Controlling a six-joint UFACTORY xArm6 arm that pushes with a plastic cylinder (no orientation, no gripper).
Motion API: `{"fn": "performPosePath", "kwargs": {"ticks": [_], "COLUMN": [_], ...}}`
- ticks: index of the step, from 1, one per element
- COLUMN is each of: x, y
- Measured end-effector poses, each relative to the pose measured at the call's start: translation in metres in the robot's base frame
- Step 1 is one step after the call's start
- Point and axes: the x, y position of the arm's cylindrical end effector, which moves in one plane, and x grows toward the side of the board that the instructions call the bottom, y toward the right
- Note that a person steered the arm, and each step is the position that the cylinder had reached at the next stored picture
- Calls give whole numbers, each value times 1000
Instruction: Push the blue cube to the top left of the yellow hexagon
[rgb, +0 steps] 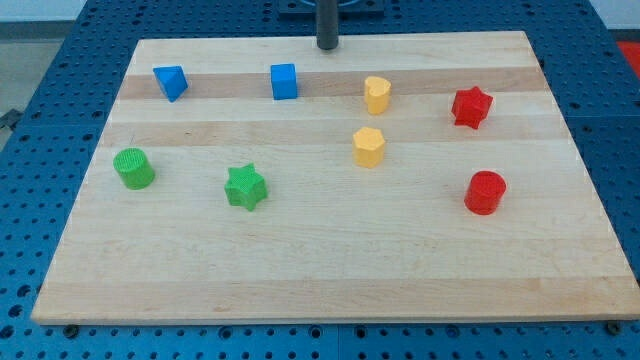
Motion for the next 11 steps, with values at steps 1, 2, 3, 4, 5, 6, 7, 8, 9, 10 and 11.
{"fn": "performPosePath", "kwargs": {"ticks": [1,2,3,4,5,6,7,8,9,10,11], "x": [20,27,26,22,29,45,70,107,140,146,118], "y": [0,-4,-27,-54,-76,-76,-76,-69,-57,-54,-70]}}
